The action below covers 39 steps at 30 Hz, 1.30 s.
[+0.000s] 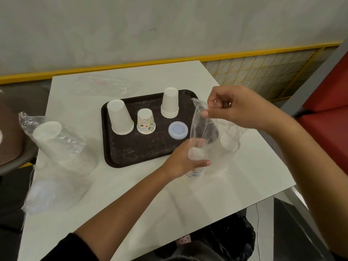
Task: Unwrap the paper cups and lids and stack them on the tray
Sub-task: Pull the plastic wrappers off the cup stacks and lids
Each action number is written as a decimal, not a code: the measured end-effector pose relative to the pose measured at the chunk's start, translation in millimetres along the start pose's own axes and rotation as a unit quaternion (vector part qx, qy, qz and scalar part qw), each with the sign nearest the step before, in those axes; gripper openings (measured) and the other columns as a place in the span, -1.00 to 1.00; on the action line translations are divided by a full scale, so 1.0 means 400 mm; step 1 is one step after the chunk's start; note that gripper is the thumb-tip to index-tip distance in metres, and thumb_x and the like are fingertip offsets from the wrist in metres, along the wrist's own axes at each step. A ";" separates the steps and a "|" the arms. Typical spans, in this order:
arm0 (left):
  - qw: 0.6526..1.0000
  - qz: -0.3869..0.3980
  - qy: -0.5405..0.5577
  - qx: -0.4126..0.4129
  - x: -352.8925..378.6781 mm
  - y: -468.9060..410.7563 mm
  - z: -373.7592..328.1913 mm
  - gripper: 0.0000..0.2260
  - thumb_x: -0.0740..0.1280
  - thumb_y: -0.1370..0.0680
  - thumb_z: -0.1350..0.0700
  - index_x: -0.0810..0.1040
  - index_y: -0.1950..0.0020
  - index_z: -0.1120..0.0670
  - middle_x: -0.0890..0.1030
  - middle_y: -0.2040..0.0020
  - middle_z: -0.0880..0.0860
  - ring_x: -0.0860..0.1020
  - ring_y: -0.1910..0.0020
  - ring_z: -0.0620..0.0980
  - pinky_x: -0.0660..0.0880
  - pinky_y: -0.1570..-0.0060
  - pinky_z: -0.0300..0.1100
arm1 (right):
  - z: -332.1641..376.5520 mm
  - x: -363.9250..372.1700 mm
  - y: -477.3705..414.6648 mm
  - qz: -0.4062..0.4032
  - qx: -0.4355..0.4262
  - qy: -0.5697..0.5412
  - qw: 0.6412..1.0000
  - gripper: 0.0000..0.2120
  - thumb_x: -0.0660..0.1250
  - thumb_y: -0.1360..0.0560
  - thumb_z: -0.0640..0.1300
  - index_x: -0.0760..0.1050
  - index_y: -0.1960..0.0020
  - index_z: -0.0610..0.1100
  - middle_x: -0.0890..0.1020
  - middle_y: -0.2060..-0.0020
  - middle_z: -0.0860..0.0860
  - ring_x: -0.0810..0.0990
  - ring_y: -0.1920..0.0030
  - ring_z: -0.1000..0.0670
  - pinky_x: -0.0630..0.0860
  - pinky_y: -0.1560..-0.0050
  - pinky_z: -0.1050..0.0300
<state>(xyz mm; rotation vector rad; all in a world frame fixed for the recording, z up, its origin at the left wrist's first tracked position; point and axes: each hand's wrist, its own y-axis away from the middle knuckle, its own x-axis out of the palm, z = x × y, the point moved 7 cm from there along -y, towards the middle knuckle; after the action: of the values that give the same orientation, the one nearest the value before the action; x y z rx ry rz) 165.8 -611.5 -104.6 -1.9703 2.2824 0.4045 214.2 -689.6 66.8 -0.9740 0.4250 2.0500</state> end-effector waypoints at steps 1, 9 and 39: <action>1.000 0.002 0.013 -0.002 -0.002 0.001 -0.002 -0.50 0.50 -0.37 0.05 0.40 -0.24 -0.13 0.47 -0.18 -0.17 0.42 -0.18 -0.25 0.28 -0.08 -0.53 | -0.001 -0.006 -0.001 -0.004 0.000 -0.018 1.000 -0.77 0.45 -0.39 -0.11 0.41 0.33 0.00 0.37 0.46 0.08 0.31 0.45 0.15 0.25 0.41 0.43; 0.998 0.017 0.066 -0.018 -0.018 -0.001 -0.055 -0.60 0.46 -0.42 0.12 0.41 -0.16 -0.15 0.54 -0.17 -0.14 0.46 -0.15 -0.32 0.36 0.00 -0.60 | 0.035 -0.091 -0.055 -0.031 -0.040 -0.039 0.998 -0.83 0.45 -0.40 -0.08 0.48 0.28 -0.04 0.42 0.49 0.10 0.34 0.45 0.13 0.29 0.42 0.37; 0.903 -0.362 -0.224 0.055 -0.675 0.015 -0.299 -0.60 0.45 -0.43 0.11 0.42 -0.22 -0.02 0.50 -0.09 -0.05 0.49 -0.02 -0.09 0.36 0.05 -0.35 | -0.060 -0.172 -0.463 -0.081 0.040 -0.219 0.971 -0.88 0.26 -0.52 -0.34 0.49 -0.05 -0.25 0.54 0.32 -0.12 0.48 0.60 0.17 0.50 0.52 0.29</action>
<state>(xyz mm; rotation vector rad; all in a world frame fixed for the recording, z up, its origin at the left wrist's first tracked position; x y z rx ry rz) 214.1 -384.2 77.5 -2.1884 1.1658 0.5463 397.7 -625.8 111.0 -0.4677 0.1823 2.0079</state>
